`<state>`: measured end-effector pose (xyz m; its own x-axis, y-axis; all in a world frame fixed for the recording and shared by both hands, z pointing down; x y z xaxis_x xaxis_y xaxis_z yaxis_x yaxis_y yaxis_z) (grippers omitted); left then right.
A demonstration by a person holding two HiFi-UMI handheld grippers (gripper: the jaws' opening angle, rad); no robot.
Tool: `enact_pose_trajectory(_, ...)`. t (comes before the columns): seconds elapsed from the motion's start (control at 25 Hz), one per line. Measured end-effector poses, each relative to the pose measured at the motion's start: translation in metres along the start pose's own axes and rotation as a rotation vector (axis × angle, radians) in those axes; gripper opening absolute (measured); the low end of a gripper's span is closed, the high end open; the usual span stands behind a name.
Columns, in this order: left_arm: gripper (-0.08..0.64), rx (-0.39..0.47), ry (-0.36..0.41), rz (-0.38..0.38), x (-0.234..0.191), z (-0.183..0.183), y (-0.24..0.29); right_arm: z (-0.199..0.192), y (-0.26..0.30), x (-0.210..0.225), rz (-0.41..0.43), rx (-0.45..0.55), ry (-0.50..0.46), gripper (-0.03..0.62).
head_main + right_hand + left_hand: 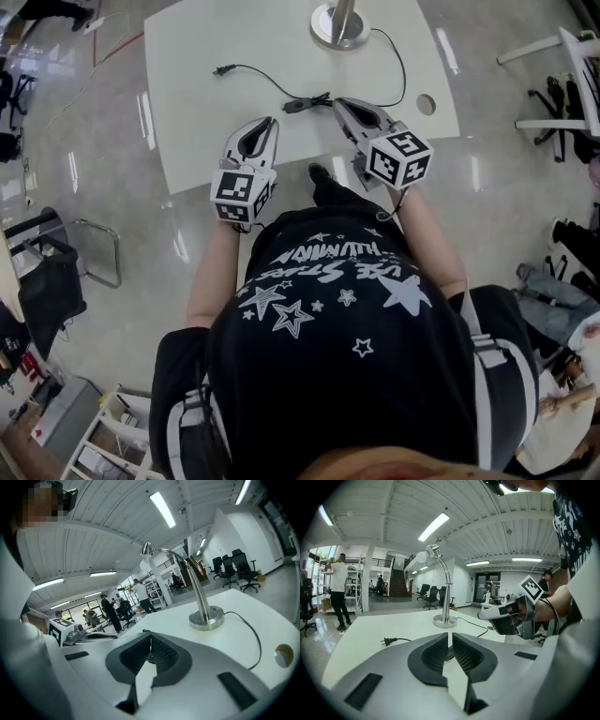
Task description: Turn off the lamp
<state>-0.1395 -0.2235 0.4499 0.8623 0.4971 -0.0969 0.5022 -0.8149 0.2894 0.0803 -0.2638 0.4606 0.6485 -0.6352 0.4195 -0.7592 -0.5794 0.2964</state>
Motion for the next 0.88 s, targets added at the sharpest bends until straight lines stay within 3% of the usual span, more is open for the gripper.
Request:
enact_pose_trajectory(0.2, 0.023, -0.058, 0.051, -0.019, -0.002, -0.010, 0.020, 0.002, 0.018, 0.012, 0.040, -0.049, -0.005, 0.006)
enact_pose_trajectory(0.36, 0.111, -0.110, 0.077, -0.055, -0.005, -0.019, 0.031, -0.001, 0.032, 0.013, 0.065, -0.083, -0.005, 0.006)
enact_pose_trajectory(0.6, 0.174, -0.179, 0.157, -0.104, -0.008, -0.032, 0.053, -0.005, 0.049, 0.016, 0.101, -0.137, -0.008, 0.006)
enact_pose_trajectory(0.88, 0.199, -0.230, 0.223, -0.148, -0.010, -0.045, 0.070, -0.011, 0.057, 0.019, 0.108, -0.171, -0.002, 0.006)
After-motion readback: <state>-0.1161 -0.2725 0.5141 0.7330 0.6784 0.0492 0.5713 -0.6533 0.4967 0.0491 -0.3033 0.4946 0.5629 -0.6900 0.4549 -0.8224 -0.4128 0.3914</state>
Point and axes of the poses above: the fingertips, and each gripper's own axes: y forward along the fingers, x to its right, z out of its top, the point moved 8 cm from there along -y, backward along the fingers, and after that the axes turned 3 degrees about z, right-handed, at the moved point
